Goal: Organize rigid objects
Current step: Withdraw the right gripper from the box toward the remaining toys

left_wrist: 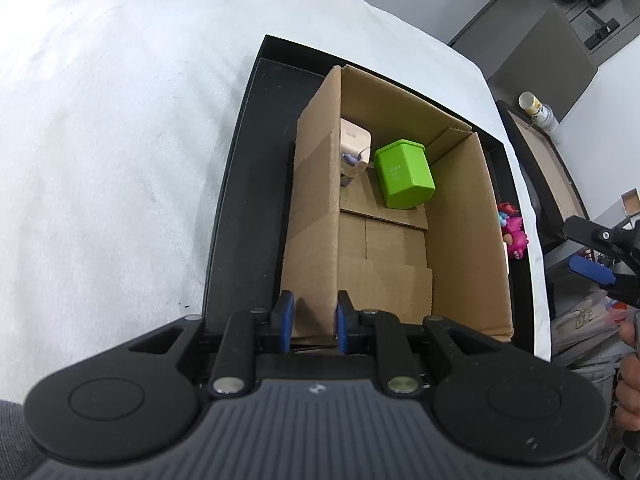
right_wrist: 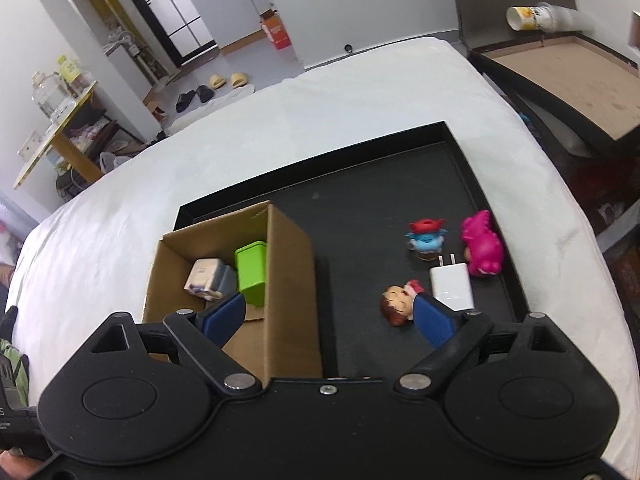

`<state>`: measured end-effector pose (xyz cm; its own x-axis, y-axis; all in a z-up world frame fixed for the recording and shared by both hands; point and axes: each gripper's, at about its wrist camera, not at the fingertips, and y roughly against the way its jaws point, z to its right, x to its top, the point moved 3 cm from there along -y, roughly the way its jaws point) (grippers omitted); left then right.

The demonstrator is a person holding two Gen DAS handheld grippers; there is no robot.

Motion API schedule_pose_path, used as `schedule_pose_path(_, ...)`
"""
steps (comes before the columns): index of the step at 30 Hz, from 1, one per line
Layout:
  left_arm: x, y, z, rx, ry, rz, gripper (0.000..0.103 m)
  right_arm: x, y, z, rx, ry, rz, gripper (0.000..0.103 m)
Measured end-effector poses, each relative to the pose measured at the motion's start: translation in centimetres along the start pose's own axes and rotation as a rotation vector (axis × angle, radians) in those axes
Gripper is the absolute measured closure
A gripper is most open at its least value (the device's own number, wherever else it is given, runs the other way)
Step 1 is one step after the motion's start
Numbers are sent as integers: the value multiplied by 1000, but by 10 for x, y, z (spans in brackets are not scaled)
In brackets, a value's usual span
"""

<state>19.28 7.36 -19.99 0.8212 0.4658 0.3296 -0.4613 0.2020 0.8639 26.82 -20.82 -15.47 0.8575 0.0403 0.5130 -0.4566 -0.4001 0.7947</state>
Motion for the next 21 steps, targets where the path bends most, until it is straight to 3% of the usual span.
schedule_pose_path(16, -1, -1, 4, 31, -13, 7, 84, -6, 1, 47, -16, -115, -11, 14)
schedule_pose_path(21, -1, 0, 5, 38, -19, 8, 84, -7, -16, 61, -7, -178, -36, 30)
